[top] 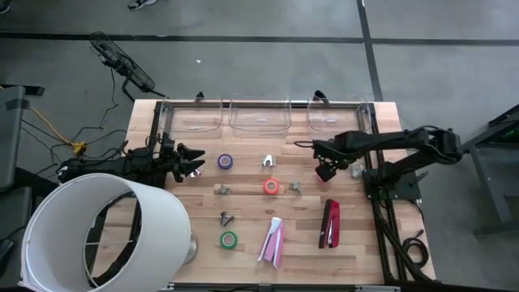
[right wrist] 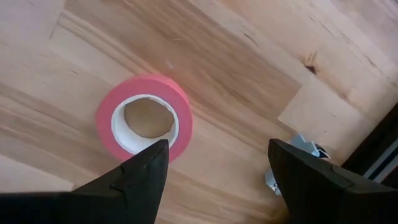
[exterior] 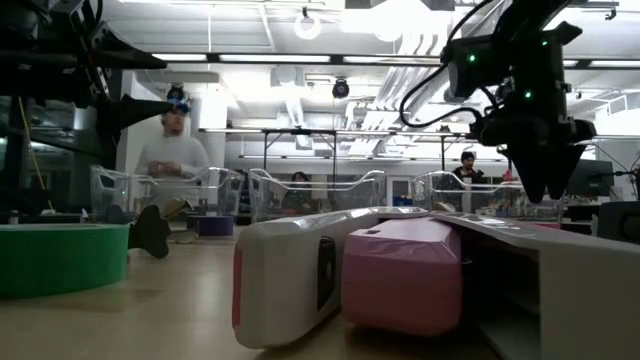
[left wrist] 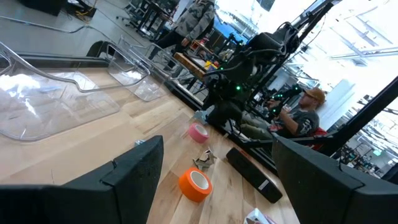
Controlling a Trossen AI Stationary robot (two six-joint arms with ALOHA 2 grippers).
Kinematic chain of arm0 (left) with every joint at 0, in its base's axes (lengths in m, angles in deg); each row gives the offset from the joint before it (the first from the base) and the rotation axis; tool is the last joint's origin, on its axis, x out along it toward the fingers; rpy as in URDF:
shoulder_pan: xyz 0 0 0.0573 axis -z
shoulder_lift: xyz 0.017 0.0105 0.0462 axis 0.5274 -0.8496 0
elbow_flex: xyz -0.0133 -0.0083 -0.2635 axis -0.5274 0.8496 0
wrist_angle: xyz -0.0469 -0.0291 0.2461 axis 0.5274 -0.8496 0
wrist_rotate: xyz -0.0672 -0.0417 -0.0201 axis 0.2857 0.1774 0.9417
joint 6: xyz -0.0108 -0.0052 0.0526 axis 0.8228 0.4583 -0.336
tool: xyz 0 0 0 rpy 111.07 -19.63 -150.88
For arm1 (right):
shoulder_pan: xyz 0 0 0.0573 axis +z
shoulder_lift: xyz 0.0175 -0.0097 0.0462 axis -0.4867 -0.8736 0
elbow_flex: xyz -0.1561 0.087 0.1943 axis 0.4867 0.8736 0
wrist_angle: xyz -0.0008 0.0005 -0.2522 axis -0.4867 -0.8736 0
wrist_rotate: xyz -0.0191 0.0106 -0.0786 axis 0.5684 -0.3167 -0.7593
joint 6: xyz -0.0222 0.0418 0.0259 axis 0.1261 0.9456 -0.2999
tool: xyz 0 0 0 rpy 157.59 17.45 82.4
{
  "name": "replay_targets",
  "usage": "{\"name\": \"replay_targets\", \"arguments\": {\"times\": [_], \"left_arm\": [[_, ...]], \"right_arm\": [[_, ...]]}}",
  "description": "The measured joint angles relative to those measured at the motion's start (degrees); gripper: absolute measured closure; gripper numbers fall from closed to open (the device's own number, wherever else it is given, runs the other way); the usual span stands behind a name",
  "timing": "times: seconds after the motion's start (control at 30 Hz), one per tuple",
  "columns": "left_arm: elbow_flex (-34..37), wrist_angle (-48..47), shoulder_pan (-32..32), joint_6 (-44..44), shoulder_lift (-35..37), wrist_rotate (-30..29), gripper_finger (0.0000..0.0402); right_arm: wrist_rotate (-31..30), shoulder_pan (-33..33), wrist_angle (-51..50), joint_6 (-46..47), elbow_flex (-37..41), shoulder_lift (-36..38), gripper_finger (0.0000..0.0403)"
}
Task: Pick and place Stapler, Stapler remover, tape
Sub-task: Put the pink tape into the right transparent bin
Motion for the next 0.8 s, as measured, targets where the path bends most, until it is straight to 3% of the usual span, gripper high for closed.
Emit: {"name": "replay_targets", "arguments": {"times": [0.53,0.8], "left_arm": [[0.00,0.00,-0.02,-0.01,0.01,0.00,0.0105],[0.00,0.00,0.00,-0.01,-0.01,0.00,0.0105]], "right_arm": [[2.21,-2.26,4.11,-3.06,0.09,-6.15,0.0136],[4.95,-2.62,11.59,-2.90,5.70,-6.26,0.0136]]}}
